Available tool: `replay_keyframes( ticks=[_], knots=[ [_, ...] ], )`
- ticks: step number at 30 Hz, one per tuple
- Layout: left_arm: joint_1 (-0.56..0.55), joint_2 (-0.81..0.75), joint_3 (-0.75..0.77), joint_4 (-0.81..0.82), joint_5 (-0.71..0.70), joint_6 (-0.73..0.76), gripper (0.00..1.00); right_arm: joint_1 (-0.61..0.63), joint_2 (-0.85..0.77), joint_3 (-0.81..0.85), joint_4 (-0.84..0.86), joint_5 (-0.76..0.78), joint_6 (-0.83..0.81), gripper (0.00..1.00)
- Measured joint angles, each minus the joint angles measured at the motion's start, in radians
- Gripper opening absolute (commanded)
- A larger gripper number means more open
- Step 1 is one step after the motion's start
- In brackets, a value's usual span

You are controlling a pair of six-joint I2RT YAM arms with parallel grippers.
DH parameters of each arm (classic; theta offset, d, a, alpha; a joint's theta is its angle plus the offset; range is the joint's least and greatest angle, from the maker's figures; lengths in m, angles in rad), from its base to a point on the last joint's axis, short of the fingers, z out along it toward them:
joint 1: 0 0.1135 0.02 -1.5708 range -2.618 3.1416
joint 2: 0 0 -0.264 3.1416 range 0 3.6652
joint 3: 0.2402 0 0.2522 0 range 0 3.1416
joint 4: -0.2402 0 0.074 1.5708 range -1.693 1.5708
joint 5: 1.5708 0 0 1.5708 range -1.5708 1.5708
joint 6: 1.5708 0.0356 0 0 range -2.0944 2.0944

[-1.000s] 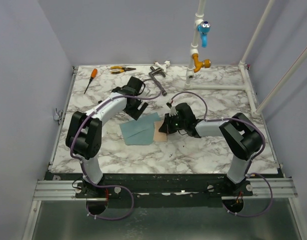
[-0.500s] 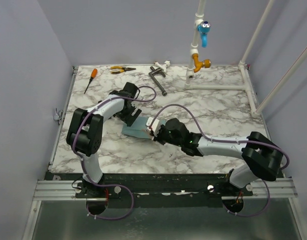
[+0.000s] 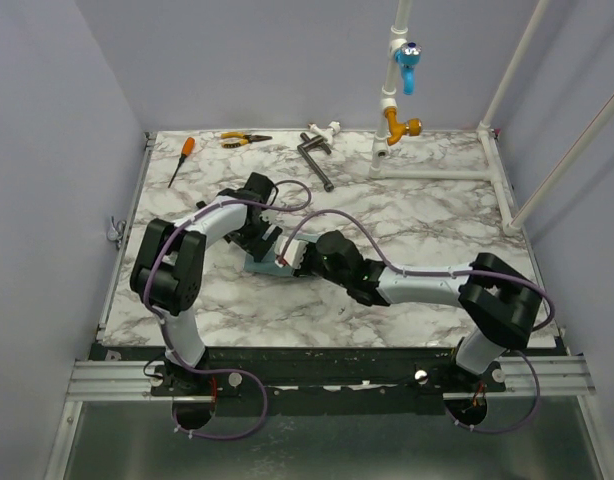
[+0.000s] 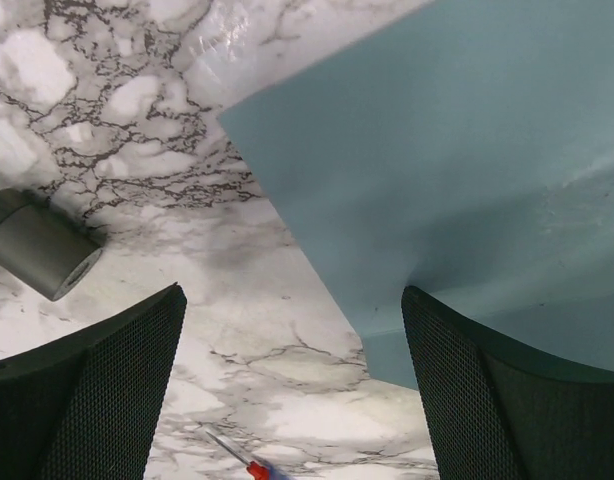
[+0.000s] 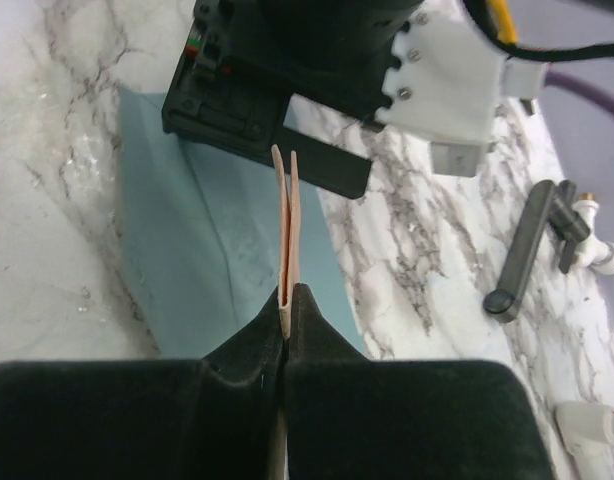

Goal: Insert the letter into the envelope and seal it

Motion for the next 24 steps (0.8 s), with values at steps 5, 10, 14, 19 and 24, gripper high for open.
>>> replay_keyframes(
  ticks=[5, 10, 14, 19, 24],
  knots=[
    [0.0, -0.06, -0.044, 0.002, 0.055, 0.005, 0.9, 0.023, 0.068, -0.037, 0.052, -0.035, 0.0, 0.01],
    [0.005, -0.133, -0.051, 0.002, 0.126, 0.023, 0.9, 0.081, 0.085, -0.146, 0.113, -0.053, -0.061, 0.01],
    [0.016, -0.136, -0.035, -0.007, 0.154, 0.034, 0.85, 0.146, 0.091, -0.264, 0.196, -0.051, -0.195, 0.01],
    [-0.002, -0.103, 0.053, -0.02, 0.131, 0.051, 0.85, 0.17, 0.103, -0.303, 0.249, -0.048, -0.297, 0.01],
    [-0.044, -0.032, 0.174, -0.02, 0.072, 0.085, 0.85, 0.169, 0.103, -0.311, 0.291, -0.049, -0.333, 0.01]
  ],
)
